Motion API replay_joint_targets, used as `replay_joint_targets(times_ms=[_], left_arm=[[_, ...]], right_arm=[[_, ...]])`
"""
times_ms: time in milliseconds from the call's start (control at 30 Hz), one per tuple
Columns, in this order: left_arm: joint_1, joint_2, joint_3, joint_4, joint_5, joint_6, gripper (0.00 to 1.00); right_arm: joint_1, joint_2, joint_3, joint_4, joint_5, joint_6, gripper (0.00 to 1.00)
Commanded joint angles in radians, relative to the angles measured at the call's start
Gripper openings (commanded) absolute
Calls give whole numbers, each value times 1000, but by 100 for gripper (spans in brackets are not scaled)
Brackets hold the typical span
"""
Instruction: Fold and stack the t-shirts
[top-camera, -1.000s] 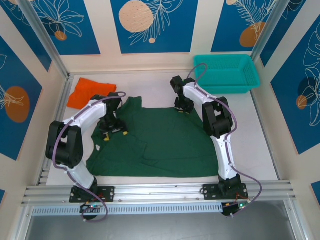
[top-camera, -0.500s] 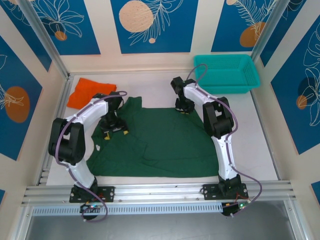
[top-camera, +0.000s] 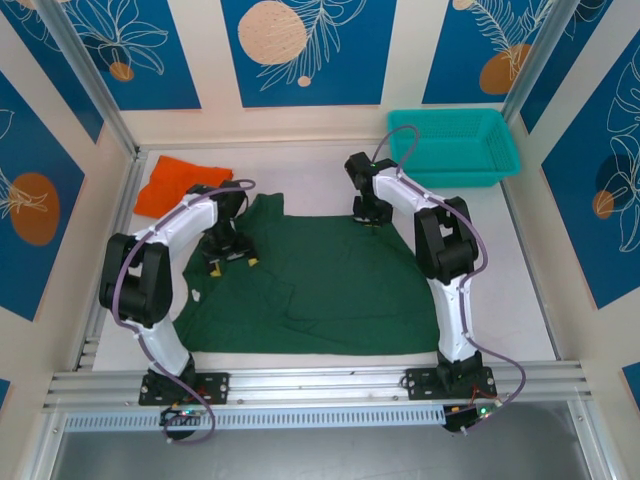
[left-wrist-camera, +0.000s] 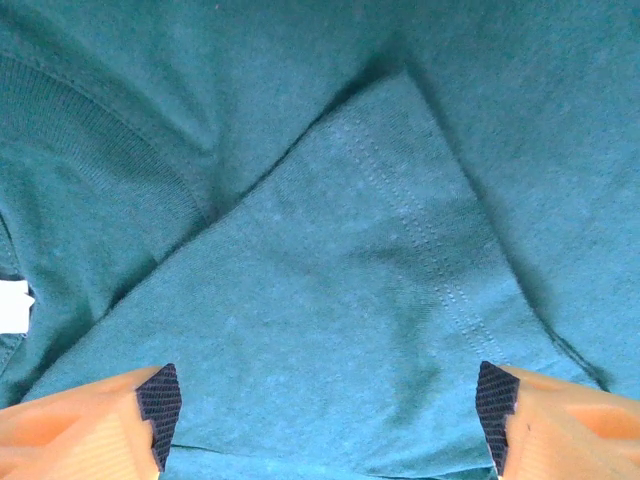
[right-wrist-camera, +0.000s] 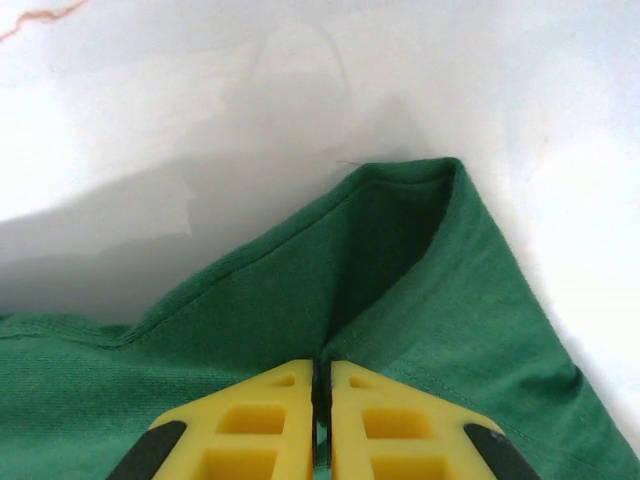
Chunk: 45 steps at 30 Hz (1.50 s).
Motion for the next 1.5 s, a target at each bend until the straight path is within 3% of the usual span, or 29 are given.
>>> replay_joint_targets(times_ms=[0, 600, 1000, 1200, 1467], left_arm=[[-4, 10, 31, -18, -5, -10, 79], [-4, -3, 5, -15, -1, -7, 79], [-4, -4, 54, -36, -16, 13, 80], [5, 41, 244, -61, -62, 6, 80], [77, 248, 565, -37, -100, -79, 79]], right_arm=[[-5, -58, -33, 5, 18, -30, 12], [-15, 16, 7, 18, -36, -34, 28], [-12, -5, 29, -24, -37, -34, 8], [-10, -156, -121, 20, -92, -80, 0], [-19, -360, -331, 114, -214, -155, 0]])
